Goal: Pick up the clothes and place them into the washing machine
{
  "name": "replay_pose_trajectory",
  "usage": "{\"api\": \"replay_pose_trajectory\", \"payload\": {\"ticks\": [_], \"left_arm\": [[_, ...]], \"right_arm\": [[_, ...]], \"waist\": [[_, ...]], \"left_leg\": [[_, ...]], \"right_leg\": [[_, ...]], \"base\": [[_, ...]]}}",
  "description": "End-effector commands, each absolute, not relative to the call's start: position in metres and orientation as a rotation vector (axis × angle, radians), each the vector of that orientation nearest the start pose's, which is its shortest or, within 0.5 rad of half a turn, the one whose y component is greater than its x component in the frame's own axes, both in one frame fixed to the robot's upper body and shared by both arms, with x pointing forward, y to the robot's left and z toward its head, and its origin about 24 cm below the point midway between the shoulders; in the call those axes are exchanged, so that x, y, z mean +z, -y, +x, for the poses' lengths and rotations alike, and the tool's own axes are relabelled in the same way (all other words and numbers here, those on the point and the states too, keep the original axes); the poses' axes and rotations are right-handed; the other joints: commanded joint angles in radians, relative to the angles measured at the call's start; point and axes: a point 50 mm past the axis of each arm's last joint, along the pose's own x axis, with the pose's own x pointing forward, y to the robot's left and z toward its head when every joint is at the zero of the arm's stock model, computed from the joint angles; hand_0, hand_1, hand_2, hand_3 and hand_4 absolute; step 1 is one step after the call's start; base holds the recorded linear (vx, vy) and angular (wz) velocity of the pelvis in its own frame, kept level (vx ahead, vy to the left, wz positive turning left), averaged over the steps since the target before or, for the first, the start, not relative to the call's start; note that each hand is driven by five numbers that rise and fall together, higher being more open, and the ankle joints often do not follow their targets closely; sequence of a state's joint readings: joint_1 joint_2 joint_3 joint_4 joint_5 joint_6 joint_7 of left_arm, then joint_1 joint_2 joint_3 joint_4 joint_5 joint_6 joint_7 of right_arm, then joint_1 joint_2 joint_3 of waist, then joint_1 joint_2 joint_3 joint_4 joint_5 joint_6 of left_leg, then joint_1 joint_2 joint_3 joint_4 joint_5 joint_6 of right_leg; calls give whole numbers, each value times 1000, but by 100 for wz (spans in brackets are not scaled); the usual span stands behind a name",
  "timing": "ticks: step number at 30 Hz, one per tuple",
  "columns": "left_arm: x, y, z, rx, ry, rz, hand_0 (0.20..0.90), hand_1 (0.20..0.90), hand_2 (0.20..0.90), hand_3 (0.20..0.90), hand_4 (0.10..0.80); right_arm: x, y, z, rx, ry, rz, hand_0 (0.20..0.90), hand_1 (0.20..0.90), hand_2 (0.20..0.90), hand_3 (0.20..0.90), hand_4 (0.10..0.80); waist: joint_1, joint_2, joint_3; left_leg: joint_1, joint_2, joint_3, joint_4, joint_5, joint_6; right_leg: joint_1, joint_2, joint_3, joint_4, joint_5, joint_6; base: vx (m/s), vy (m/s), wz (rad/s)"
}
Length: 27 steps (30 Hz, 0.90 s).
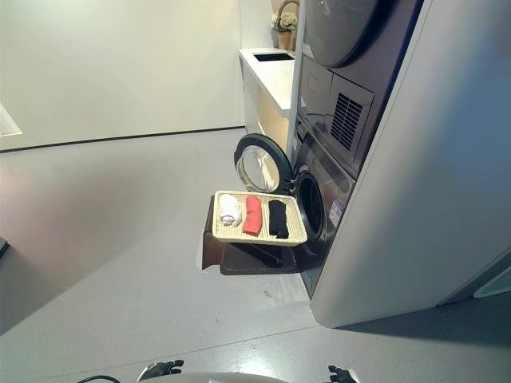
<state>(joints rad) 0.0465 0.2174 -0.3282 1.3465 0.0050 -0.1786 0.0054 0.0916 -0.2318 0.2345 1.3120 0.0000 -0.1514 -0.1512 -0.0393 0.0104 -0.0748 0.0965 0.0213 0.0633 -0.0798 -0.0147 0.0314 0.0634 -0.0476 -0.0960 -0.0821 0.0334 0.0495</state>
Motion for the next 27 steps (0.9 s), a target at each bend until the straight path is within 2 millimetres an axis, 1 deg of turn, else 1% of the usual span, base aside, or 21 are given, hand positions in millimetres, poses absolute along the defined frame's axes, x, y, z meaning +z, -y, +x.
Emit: {"api": "replay_pose_trajectory", "payload": {"ticks": [1,7,10,13,18,27], "left_arm": [[-171,-205,70,-144,-1207,348,900,900,900,900,800],[-170,-205,71,-126,-1206,335,900,900,900,900,800],[-171,-204,67,-127,-1223,327,900,900,900,900,800],[-171,-202,70,-123,-1205,301,900,900,900,900,800],[-170,-204,72,-127,-1201,325,900,900,900,900,800],[-170,-203,76,-130,-1190,327,900,900,900,900,800]], "right_arm": [[-167,229,57,-45,-1216,-436,900,900,900,900,800],[-167,229,58,-46,-1213,-435,900,900,900,900,800],[-167,229,58,-45,-1215,-434,900,900,900,900,800],[-167,229,58,-51,-1212,-430,900,900,900,900,800],[-167,228,61,-45,-1206,-430,900,900,900,900,800],[-166,229,67,-48,-1190,-436,900,900,900,900,800]], "waist": [[10,-30,-5],[12,-29,-1],[11,-28,0],[12,-29,2],[13,-30,7],[16,-26,18]], "left_leg": [[-36,6,19,-7,-3,-76],[-41,3,19,-7,-3,-74],[-39,2,19,-7,-4,-73],[-40,0,17,-7,-5,-70],[-46,-6,14,-7,-5,-67],[-61,-25,18,-7,-10,-52]], "right_leg": [[-11,-30,15,-5,11,56],[-14,-31,13,-5,13,57],[-14,-32,13,-5,13,59],[-14,-33,14,-5,12,59],[-17,-39,12,-5,13,60],[-33,-58,18,-4,21,70]], "base": [[0,0,0],[0,0,0],[0,0,0],[0,0,0],[0,0,0],[21,37,1]]}}
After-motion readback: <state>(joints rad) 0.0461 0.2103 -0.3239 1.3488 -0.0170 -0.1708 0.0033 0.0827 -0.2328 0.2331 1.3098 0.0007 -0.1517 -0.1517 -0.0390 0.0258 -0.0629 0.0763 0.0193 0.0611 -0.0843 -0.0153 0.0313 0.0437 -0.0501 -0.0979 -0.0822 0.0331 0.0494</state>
